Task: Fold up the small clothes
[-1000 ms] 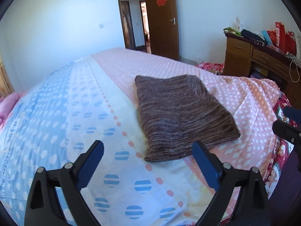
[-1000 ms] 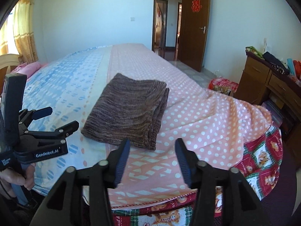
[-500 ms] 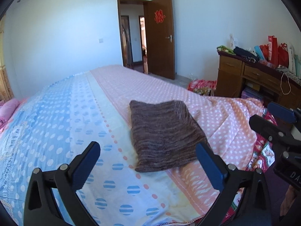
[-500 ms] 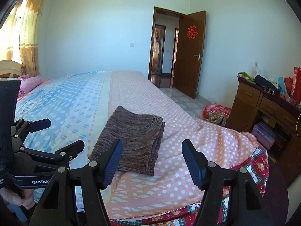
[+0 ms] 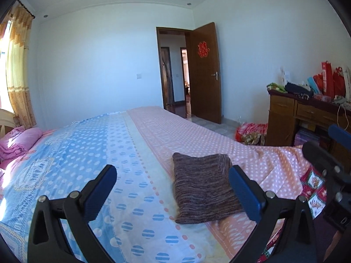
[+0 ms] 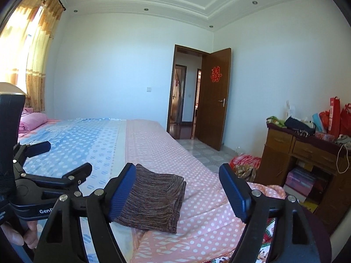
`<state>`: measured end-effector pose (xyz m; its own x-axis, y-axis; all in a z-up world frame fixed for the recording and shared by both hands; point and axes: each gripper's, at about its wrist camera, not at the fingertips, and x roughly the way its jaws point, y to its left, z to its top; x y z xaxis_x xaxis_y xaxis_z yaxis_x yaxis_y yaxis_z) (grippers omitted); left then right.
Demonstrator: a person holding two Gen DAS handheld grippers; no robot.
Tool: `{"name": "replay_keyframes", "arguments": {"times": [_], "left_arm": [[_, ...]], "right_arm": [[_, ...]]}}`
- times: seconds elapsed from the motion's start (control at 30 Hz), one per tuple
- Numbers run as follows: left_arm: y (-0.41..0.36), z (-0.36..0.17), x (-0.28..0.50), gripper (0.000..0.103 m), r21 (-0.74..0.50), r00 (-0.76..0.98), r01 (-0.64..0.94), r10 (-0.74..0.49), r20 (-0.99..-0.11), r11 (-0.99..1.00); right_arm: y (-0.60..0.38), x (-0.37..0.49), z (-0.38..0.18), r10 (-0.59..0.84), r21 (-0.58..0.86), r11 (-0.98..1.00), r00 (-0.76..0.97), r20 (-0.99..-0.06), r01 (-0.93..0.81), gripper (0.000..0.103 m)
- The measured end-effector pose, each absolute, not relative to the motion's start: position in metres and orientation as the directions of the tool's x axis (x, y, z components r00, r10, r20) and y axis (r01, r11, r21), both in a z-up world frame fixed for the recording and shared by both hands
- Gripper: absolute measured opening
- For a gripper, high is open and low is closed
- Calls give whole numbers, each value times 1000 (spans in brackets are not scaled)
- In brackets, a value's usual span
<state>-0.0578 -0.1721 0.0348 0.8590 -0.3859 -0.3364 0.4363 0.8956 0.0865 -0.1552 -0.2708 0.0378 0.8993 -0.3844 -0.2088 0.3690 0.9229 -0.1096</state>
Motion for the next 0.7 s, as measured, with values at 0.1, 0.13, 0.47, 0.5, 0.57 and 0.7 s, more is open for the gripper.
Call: {"name": "replay_keyframes", "arguments": {"times": [0.1,0.13,0.47,0.5,0.57,0.7], "left_arm": [[-168,39,-60,103,75,869,425,-383,-314,902],[-167,39,-60,103,77,871,423,-381,-311,903],[-166,35,-57,103,73,868,423,-381,-318,903],[-167,35,-58,103,78,870,422,-379,-317,903],[-167,34,-59,103,82,869,424,-379,-317,902],[-168,34,-60,103,84,871,420,-376,-317,904]], "right_arm": [[-264,-153,38,-370,-111,928,907,-201,354,79],[-264,-152,38,-366,-114,930,908,-201,350,79],[-267,-157,36,-352,-82,936,914,-200,342,79],[-269,-157,37,-352,-77,936,914,-201,343,79],[-271,-157,36,-353,-70,936,913,-205,346,79],[-274,-158,35,-348,-57,937,913,-214,344,79]]}}
